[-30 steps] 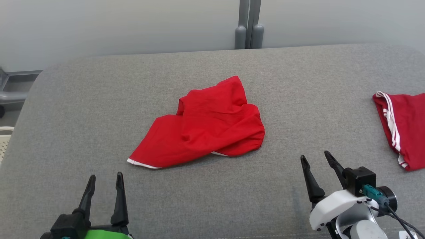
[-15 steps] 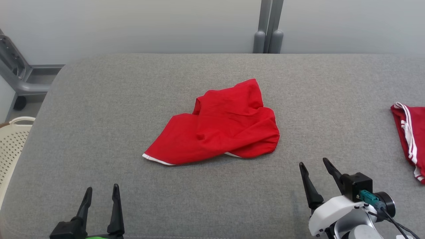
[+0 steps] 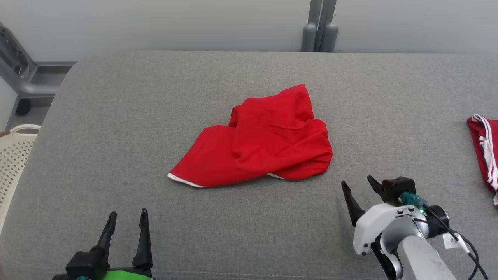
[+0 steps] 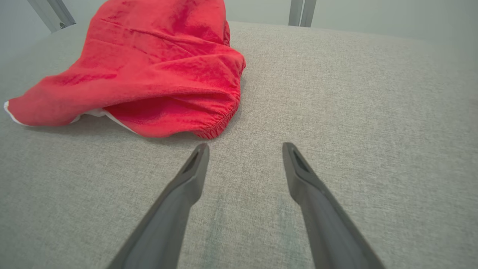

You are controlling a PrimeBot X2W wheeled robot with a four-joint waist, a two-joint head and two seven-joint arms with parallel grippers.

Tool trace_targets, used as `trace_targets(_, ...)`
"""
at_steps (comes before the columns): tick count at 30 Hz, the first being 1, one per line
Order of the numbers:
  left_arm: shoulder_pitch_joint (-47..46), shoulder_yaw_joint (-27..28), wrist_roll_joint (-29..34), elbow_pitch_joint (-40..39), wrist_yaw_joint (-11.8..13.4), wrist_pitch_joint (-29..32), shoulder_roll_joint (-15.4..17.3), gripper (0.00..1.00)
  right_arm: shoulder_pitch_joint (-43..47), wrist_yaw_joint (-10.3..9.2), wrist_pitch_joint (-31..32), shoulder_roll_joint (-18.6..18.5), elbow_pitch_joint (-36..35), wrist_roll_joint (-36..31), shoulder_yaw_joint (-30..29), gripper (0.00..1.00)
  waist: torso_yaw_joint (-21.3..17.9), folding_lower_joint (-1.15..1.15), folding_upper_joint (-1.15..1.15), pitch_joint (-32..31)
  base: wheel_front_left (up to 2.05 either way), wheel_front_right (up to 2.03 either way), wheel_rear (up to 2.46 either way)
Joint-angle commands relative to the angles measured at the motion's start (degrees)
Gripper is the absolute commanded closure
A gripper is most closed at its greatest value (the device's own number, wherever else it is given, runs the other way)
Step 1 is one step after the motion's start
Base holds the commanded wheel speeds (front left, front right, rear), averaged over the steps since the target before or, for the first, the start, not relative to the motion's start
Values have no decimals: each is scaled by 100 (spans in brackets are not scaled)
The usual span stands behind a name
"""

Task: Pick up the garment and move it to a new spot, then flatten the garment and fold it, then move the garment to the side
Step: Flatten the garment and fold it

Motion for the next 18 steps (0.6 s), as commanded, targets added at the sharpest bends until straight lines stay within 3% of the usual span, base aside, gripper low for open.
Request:
trace_targets(1,-141,-9,52,16,-25,-17,-6,0,-197,-1,31,-11,215,20,25,0,89,0,0,157,0,0,0)
trace_targets(9,-346,-64,60,86,-63,-18,-28,0,-1010,-1,-218,-13,1281,-42,293,0,335,0,0,526,0,0,0)
trace_targets(18,-531,-115,31,150,-91,-18,-48,0,-1531,-1,-592,-13,1964,-135,395,0,495,0,0,730,0,0,0)
